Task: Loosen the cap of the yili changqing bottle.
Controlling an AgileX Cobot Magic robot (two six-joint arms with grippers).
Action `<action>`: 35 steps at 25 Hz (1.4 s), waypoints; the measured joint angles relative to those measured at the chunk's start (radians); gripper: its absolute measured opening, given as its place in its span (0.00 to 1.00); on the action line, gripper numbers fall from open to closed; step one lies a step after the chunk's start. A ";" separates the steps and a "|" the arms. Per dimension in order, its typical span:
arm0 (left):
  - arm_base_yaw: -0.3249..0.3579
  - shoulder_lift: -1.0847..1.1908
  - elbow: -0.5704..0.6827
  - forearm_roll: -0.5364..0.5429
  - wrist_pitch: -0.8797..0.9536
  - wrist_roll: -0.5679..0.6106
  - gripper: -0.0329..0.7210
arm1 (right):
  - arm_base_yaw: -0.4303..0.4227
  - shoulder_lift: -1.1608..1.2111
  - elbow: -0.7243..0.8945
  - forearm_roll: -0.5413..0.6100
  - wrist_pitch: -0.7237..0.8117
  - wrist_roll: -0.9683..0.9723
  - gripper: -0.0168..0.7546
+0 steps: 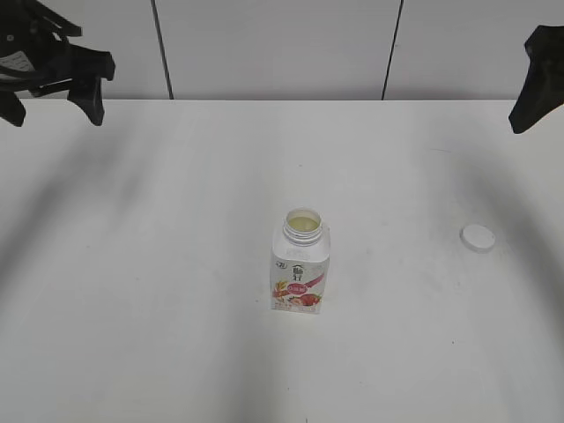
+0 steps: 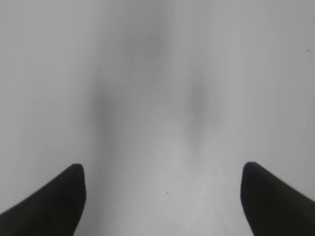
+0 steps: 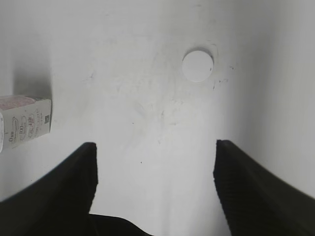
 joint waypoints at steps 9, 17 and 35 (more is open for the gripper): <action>0.137 0.000 -0.015 -0.184 0.220 0.115 0.82 | 0.000 -0.008 0.000 0.000 0.004 0.000 0.77; 0.149 -0.025 -0.015 -0.204 0.248 0.185 0.82 | 0.000 -0.097 0.000 -0.003 0.005 0.000 0.77; 0.149 -0.620 0.332 -0.176 0.253 0.193 0.79 | 0.000 -0.620 0.305 -0.001 0.008 0.000 0.77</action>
